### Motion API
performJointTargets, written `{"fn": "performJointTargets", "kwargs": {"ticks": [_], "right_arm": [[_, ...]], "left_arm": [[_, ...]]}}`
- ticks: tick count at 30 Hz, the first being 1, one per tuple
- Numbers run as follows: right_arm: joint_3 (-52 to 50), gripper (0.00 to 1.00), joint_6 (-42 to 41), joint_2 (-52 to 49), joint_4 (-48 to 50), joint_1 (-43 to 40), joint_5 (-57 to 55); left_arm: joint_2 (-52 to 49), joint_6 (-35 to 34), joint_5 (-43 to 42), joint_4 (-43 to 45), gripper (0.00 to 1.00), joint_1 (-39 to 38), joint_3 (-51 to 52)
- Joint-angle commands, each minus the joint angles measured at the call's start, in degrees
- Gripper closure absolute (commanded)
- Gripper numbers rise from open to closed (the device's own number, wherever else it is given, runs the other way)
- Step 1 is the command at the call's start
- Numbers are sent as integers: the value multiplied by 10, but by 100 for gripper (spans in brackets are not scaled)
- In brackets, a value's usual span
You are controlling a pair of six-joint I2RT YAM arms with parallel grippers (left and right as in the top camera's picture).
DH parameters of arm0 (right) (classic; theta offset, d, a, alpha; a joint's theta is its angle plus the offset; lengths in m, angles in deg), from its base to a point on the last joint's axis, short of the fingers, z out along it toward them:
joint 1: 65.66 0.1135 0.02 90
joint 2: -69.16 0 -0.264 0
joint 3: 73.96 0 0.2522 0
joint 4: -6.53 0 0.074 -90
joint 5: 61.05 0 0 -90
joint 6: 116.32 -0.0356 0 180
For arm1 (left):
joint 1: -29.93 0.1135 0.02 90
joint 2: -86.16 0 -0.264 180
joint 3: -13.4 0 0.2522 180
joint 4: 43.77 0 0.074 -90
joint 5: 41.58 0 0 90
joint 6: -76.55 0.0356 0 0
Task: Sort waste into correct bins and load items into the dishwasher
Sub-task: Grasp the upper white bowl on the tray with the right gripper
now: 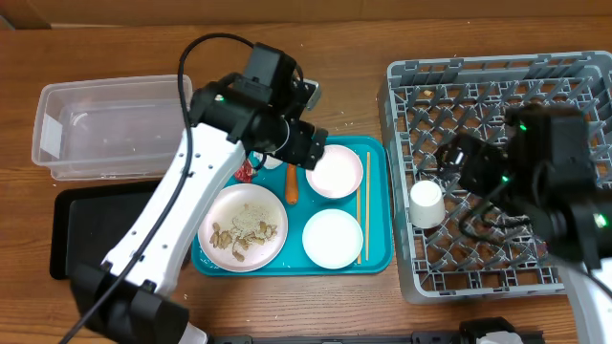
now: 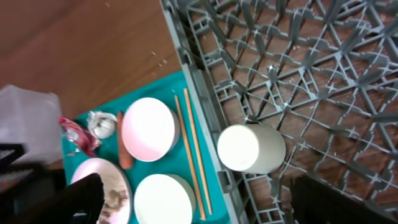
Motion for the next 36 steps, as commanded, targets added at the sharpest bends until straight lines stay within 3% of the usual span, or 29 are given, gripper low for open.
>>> {"fn": "performJointTargets", "kwargs": {"ticks": [1, 7, 11, 14, 21, 28, 31, 36], "right_arm": [[12, 1, -15, 18, -1, 0, 2], [12, 1, -15, 20, -33, 1, 2], [10, 1, 14, 14, -42, 2, 22], [-3, 8, 62, 4, -33, 2, 91], [-61, 17, 65, -76, 53, 83, 109], [-65, 22, 1, -228, 154, 236, -50], [-65, 23, -49, -286, 184, 252, -108], [-65, 24, -60, -368, 246, 244, -109]], "left_arm": [[-48, -58, 88, 15, 20, 0, 21], [-148, -59, 22, 59, 30, -6, 33], [-184, -77, 50, 56, 35, -14, 33], [-174, -93, 73, 50, 37, -11, 31], [-70, -99, 81, -12, 29, 37, -26], [60, -112, 87, -81, 21, 113, -57], [111, -114, 87, -117, 16, 148, -57], [170, -112, 87, -165, 2, 186, -57]]}}
